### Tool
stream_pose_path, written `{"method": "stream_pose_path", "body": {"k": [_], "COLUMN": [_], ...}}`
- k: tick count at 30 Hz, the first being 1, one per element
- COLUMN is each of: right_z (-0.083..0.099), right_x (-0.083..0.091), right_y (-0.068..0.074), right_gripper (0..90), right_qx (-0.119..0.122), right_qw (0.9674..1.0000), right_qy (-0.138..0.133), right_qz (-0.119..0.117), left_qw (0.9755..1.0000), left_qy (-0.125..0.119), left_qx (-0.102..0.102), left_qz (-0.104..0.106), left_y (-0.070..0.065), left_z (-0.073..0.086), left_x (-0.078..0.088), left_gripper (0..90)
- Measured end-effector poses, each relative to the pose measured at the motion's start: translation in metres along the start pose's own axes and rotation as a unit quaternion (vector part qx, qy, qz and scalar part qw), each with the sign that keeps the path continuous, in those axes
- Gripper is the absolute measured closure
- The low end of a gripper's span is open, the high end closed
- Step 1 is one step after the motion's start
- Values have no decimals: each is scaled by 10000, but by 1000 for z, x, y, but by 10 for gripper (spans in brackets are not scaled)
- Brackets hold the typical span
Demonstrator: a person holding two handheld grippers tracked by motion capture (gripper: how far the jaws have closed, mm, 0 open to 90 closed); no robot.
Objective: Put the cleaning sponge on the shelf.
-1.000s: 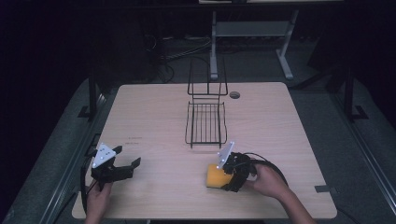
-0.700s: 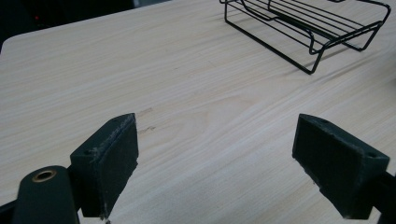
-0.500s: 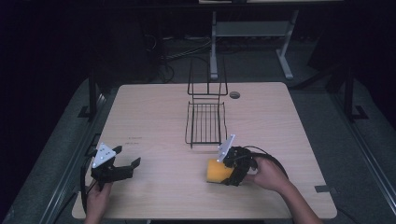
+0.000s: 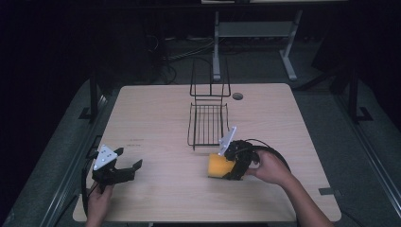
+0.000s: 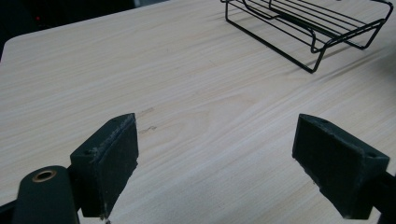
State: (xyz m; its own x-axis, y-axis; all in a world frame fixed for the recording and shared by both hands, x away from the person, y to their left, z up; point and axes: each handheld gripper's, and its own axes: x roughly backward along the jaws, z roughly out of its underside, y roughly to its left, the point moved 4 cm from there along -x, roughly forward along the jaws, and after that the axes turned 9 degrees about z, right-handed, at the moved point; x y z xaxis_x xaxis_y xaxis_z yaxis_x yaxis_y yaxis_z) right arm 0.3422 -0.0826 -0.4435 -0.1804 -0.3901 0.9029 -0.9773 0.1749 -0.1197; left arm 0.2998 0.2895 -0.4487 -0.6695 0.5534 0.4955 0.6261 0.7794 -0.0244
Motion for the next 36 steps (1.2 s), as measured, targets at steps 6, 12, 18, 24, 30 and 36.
{"method": "stream_pose_path", "body": {"k": [6, 12, 18, 24, 30, 36], "right_z": [-5, -9, -14, -16, -22, -28], "right_x": [2, 3, 6, 7, 7, 6], "right_y": [-7, -14, -21, -28, -34, -41], "right_gripper": [218, 218, 218, 218, 218, 218], "right_qx": [1, 26, 67, 42, 53, 81], "right_qw": [10000, 10000, 10000, 10000, 9999, 9999], "right_qy": [1, 1, -2, 41, 83, 87], "right_qz": [-15, -40, -14, -32, -56, -70], "left_qw": [10000, 10000, 10000, 10000, 10000, 10000], "left_qy": [8, -10, -6, 27, 33, 7], "left_qx": [-7, 8, 20, -18, -18, 1], "left_qz": [0, -7, -14, -13, -18, -39], "left_y": [0, 1, 2, 1, 1, 2], "left_z": [0, 0, -1, -1, -1, 0], "left_x": [0, 0, -1, -2, -2, -1], "left_gripper": [139, 139, 139, 139, 139, 139]}}
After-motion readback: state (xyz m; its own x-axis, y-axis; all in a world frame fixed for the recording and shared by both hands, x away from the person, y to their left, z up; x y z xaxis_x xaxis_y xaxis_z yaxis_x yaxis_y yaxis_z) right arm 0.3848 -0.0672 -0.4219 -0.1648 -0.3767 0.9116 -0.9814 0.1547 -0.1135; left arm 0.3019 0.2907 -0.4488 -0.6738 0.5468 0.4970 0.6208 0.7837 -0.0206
